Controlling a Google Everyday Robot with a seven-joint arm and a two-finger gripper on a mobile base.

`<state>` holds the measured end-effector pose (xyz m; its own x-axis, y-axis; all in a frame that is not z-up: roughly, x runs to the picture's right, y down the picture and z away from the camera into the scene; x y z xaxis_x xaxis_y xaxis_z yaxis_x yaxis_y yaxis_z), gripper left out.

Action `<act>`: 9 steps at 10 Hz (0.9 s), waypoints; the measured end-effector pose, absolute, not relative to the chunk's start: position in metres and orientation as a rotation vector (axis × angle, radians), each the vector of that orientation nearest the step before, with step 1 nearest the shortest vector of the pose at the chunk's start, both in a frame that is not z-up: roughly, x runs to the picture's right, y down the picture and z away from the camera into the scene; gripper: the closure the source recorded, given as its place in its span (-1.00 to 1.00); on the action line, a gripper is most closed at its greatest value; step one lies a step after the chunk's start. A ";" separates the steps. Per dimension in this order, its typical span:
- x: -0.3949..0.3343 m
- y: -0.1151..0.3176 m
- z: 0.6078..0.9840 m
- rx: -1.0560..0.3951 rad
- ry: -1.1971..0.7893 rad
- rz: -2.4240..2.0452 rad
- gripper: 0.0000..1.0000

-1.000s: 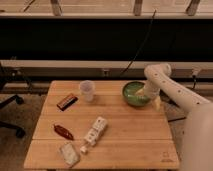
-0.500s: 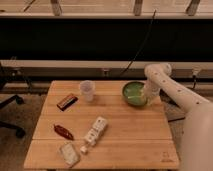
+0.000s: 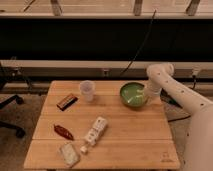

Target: Pick up the ceramic bowl

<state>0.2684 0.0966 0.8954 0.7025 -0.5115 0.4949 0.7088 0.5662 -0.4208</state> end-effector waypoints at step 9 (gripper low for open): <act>0.259 0.064 0.856 -0.625 -0.350 -0.852 1.00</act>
